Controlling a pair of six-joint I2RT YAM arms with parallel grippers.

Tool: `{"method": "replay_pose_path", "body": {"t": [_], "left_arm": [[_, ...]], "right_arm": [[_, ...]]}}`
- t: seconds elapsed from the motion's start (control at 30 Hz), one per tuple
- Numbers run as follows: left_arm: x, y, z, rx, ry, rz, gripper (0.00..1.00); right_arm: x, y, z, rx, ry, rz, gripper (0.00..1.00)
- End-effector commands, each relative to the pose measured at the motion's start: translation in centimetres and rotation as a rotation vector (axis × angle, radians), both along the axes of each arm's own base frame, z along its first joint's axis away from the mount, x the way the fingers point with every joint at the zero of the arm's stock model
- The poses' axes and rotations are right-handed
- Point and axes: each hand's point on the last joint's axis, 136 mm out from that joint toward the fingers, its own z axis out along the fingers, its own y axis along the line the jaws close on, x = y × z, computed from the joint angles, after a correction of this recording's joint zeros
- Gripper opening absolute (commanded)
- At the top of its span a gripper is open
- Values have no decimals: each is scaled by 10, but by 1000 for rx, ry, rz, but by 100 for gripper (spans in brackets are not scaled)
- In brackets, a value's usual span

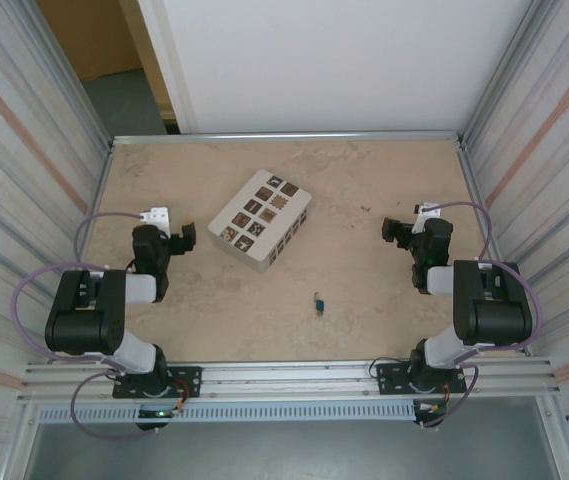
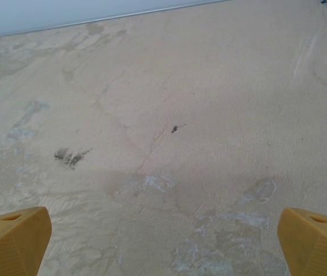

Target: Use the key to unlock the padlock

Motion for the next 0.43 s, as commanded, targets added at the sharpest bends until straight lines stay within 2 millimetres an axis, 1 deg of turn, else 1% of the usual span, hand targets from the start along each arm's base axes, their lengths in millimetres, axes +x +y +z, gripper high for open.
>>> {"method": "replay_pose_path", "body": {"t": [0.0, 0.4], "left_arm": [[6, -4, 6, 39, -8, -17, 99], [6, -4, 6, 39, -7, -17, 99]], "right_arm": [[1, 0, -2, -31, 8, 4, 99], [1, 0, -1, -29, 8, 4, 99]]}}
